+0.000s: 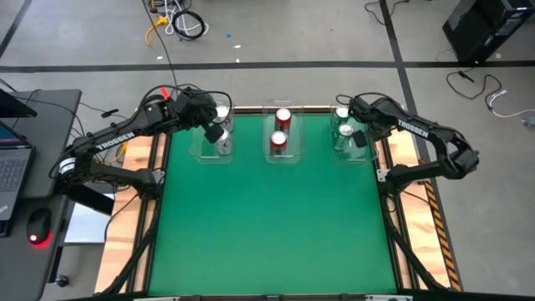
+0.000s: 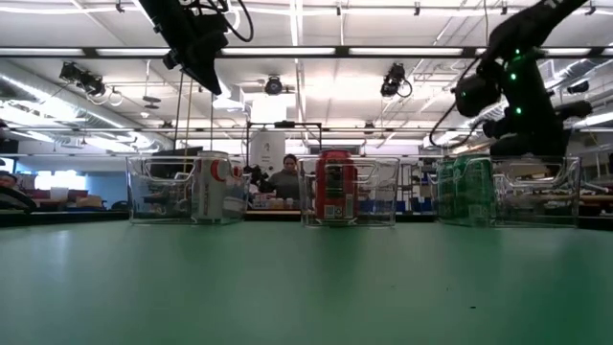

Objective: Sort soda cans
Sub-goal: Adjust the transparent bins

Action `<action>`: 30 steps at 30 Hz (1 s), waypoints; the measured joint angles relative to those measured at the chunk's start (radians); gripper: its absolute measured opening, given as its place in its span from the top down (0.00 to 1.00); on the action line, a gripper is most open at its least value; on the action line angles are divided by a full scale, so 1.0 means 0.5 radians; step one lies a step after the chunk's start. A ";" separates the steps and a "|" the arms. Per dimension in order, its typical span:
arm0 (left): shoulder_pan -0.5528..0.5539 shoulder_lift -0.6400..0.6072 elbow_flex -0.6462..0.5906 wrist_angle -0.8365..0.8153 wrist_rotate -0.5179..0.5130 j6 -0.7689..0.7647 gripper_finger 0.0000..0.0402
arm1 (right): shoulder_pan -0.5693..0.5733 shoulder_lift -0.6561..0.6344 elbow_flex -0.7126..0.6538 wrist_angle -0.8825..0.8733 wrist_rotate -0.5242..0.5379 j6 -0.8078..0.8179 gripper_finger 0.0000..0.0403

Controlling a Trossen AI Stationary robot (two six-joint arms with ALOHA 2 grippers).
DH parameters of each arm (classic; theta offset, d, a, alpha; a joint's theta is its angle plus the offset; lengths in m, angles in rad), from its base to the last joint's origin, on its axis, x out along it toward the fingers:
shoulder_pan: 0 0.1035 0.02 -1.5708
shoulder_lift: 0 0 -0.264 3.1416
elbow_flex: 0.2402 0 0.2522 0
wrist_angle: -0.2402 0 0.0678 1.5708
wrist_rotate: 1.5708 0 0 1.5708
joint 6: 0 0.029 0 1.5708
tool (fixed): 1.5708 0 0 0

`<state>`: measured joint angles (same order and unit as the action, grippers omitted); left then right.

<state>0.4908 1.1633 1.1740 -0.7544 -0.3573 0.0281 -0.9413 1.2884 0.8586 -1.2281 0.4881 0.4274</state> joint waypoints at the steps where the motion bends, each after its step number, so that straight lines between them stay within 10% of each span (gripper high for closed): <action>1: 0.000 0.000 0.000 0.000 0.000 0.005 1.00 | -0.005 0.007 -0.036 0.044 -0.005 -0.001 1.00; 21: -0.001 0.000 0.000 0.001 0.000 0.010 1.00 | 0.158 -0.044 -0.211 0.545 -0.292 -0.118 1.00; 30: -0.001 0.000 0.000 0.000 0.000 -0.004 1.00 | 0.163 -0.043 -0.214 0.556 -0.098 0.166 1.00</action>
<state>0.4904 1.1633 1.1740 -0.7544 -0.3573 0.0258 -0.8600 1.2671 0.7517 -0.9503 0.4391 0.5102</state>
